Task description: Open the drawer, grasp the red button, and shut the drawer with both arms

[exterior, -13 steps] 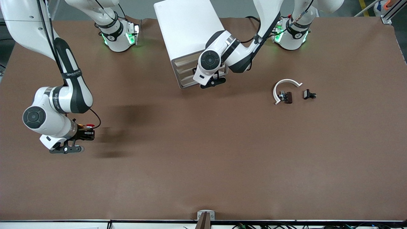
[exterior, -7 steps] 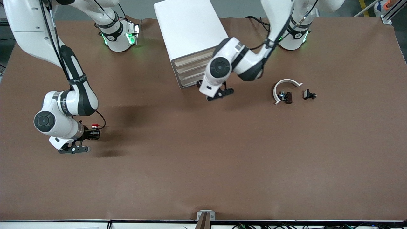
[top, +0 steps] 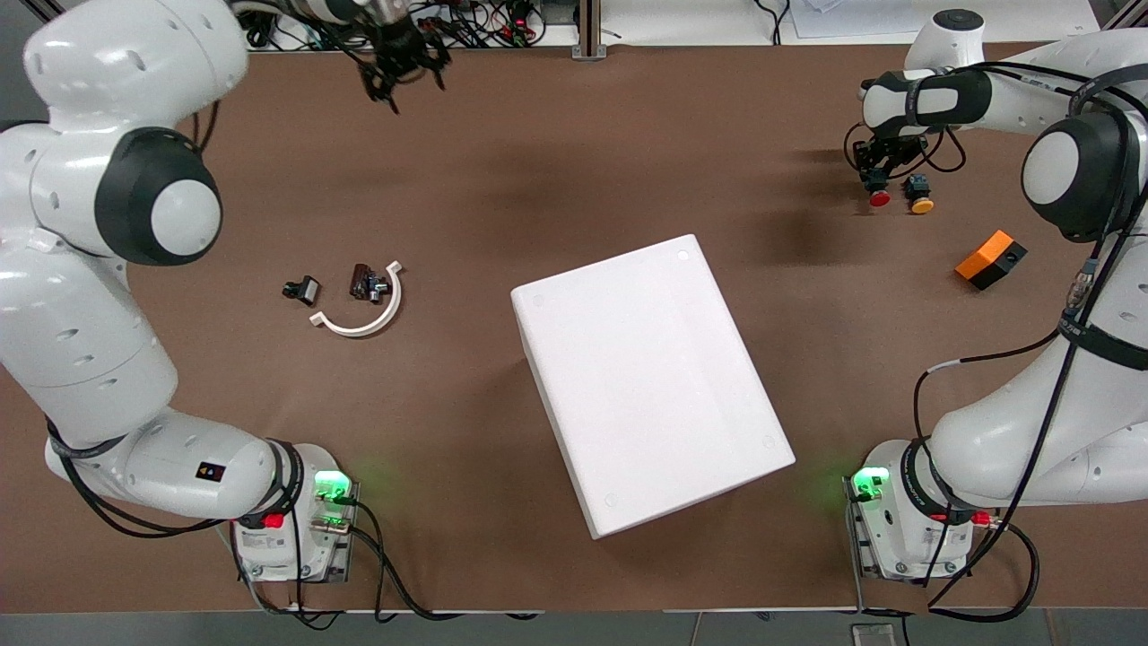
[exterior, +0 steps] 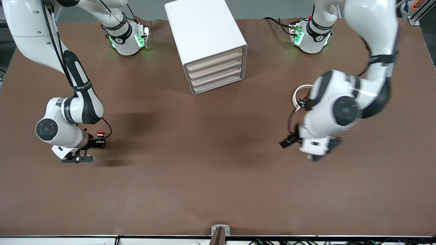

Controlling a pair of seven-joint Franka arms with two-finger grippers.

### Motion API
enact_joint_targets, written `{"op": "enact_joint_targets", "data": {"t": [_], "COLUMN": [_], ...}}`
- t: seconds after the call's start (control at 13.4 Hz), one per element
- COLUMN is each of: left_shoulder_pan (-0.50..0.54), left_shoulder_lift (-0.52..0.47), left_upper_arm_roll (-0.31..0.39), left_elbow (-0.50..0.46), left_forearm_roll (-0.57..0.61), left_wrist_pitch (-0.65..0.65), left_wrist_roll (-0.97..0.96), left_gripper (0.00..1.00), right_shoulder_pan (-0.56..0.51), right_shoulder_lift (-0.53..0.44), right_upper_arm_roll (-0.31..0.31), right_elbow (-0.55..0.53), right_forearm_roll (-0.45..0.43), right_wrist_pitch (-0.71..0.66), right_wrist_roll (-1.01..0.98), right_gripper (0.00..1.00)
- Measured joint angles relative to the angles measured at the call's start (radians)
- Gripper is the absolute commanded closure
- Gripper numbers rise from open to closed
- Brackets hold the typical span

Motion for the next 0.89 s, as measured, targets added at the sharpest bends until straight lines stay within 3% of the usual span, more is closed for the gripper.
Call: {"op": "enact_joint_targets", "data": {"t": [0.15,0.3,0.45,0.6,0.89], "left_shoulder_pan": [0.066,0.116,0.152,0.186,0.235], "left_shoulder_lift": [-0.019,-0.051,-0.099,-0.154,-0.240], "left_upper_arm_roll": [0.001,0.001,0.000,-0.001,-0.001], "left_elbow": [0.046,0.059,0.069,0.070,0.071], "left_forearm_roll": [0.008,0.010,0.010,0.010,0.010], "left_wrist_pitch": [-0.036,-0.056,-0.131,-0.232,-0.281], "left_wrist_roll": [0.044,0.065,0.111,0.158,0.336], "left_gripper": [0.00,0.00,0.00,0.00,0.00], "right_shoulder_pan": [-0.001,-0.001,-0.001,-0.001,-0.001], "right_shoulder_lift": [0.009,0.012,0.013,0.012,-0.054], "right_upper_arm_roll": [0.000,0.000,0.001,0.001,0.008], "right_elbow": [-0.002,-0.003,-0.003,-0.002,0.014], "right_forearm_roll": [0.000,0.000,0.000,0.000,0.001], "right_wrist_pitch": [0.011,0.013,0.013,0.013,-0.083], "right_wrist_roll": [-0.001,-0.001,-0.002,-0.002,-0.001], "right_gripper": [0.67,0.44,0.00,0.00,0.00]}}
